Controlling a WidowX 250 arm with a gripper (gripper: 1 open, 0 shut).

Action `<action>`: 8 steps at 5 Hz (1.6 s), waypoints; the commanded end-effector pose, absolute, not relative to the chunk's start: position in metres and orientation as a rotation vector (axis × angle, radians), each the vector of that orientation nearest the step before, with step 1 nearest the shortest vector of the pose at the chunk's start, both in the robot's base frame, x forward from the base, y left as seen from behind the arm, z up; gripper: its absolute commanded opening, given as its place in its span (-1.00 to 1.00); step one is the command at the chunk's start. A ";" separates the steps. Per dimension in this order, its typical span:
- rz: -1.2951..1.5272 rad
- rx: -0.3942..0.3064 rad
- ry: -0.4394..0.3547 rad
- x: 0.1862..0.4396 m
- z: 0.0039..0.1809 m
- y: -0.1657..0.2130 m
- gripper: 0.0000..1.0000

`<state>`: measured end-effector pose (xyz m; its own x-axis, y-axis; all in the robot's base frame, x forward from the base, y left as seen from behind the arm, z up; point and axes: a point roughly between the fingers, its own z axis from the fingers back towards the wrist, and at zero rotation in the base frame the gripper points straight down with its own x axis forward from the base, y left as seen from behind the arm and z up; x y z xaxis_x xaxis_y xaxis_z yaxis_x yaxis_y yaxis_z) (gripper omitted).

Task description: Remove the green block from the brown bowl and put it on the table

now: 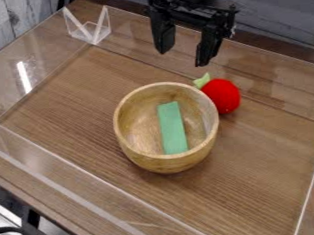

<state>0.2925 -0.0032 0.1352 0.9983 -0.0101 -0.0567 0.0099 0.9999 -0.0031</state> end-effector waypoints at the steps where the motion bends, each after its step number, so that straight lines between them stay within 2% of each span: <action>1: -0.027 -0.007 0.085 0.283 0.131 -0.003 1.00; 3: 0.122 -0.022 0.082 0.254 0.094 0.009 1.00; 5: 0.175 -0.039 0.059 0.241 0.088 0.009 1.00; 7: 0.267 -0.053 0.033 0.240 0.079 -0.013 1.00; 8: 0.312 -0.054 0.020 0.243 0.061 -0.015 1.00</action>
<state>0.2381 -0.0140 0.0542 0.9495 0.3085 -0.0579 -0.3109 0.9497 -0.0388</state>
